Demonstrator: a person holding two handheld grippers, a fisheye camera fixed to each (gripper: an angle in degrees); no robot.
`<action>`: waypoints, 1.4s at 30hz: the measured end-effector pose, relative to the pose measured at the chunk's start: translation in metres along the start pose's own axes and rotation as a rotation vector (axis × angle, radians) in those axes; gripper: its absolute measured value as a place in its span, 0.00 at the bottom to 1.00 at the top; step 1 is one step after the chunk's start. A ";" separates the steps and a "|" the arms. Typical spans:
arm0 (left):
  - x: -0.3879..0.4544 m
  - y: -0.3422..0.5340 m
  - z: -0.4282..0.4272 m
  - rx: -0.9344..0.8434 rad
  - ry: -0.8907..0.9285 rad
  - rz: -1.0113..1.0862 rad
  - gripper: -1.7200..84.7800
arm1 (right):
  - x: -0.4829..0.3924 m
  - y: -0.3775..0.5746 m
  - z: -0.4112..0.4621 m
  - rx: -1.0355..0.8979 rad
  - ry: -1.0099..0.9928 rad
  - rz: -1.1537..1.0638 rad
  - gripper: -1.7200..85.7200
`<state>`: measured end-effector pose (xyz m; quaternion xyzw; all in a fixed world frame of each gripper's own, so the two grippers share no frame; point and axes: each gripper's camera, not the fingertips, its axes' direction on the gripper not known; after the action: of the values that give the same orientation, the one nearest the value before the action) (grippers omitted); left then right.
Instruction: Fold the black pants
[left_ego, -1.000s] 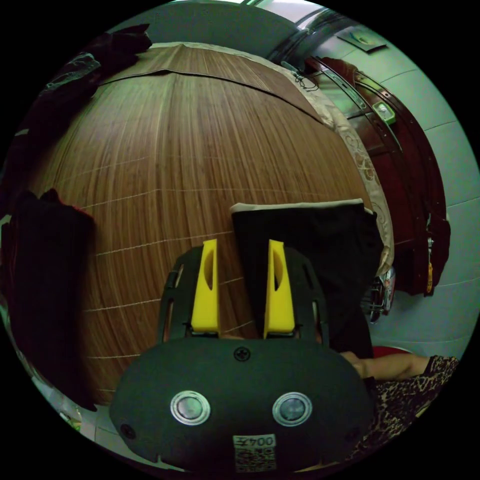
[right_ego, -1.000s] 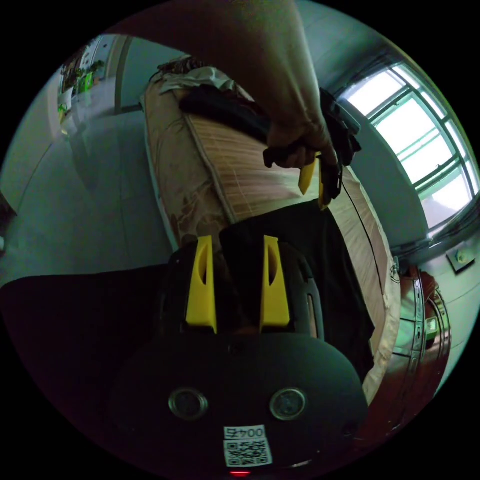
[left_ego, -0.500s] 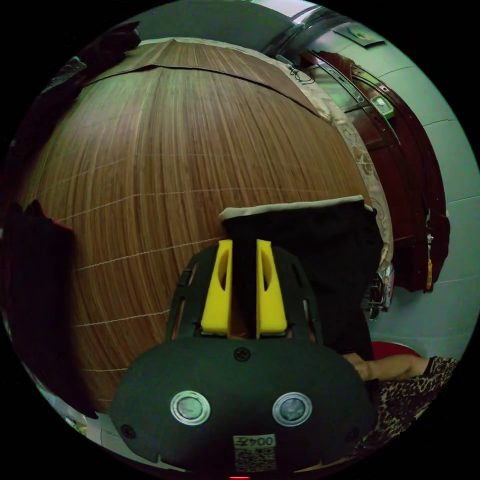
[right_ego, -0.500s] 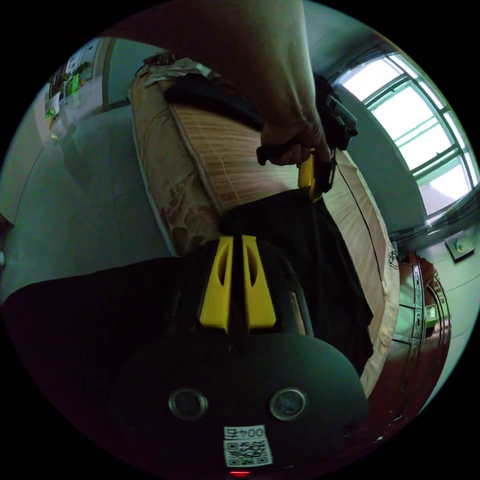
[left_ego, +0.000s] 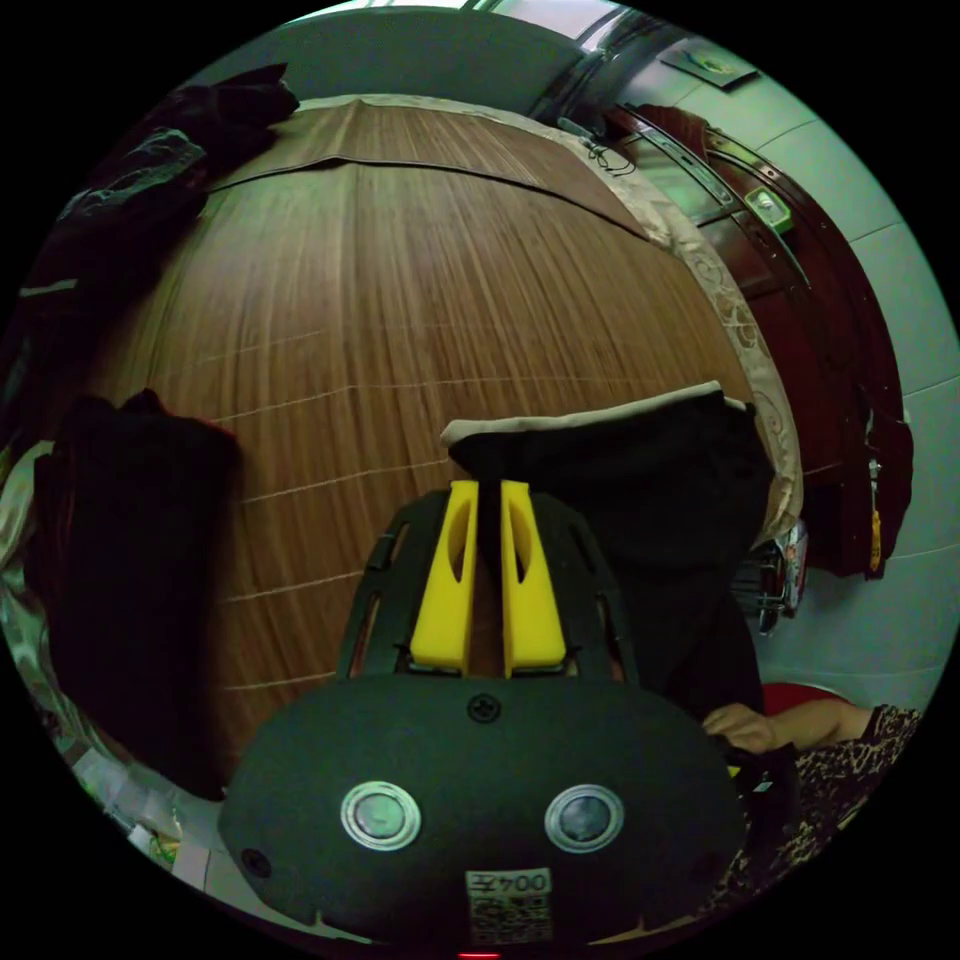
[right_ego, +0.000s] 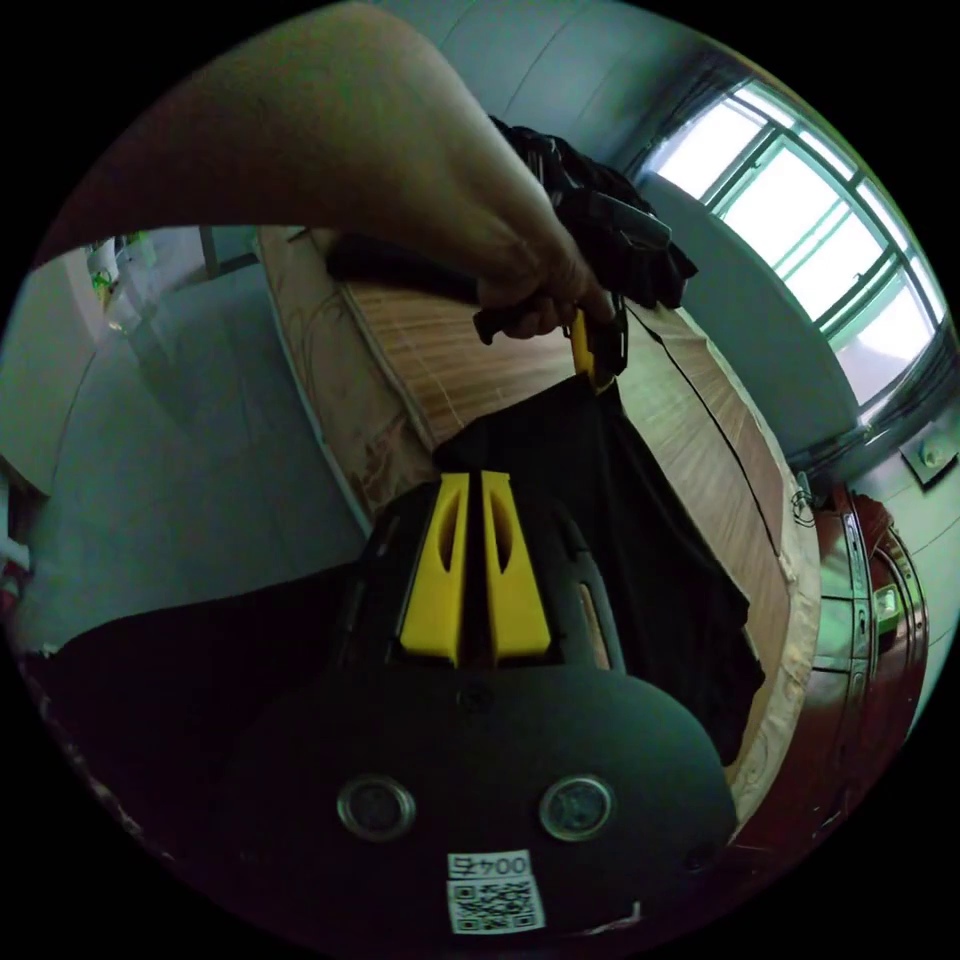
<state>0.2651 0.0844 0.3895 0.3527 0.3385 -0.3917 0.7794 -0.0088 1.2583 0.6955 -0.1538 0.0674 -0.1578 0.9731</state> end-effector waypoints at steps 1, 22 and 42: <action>-0.002 0.005 -0.005 -0.003 -0.006 -0.016 0.05 | 0.003 0.002 -0.004 0.009 -0.013 0.013 0.03; 0.246 -0.054 -0.039 0.219 0.180 0.042 0.05 | 0.261 0.227 -0.170 0.246 -0.039 0.665 0.03; 0.508 -0.105 0.163 0.024 0.099 0.121 0.08 | 0.500 0.494 -0.172 0.071 -0.150 1.225 0.06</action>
<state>0.4527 -0.2843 0.0365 0.4008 0.3500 -0.3298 0.7798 0.5729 1.4925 0.3337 -0.0657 0.0694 0.4389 0.8935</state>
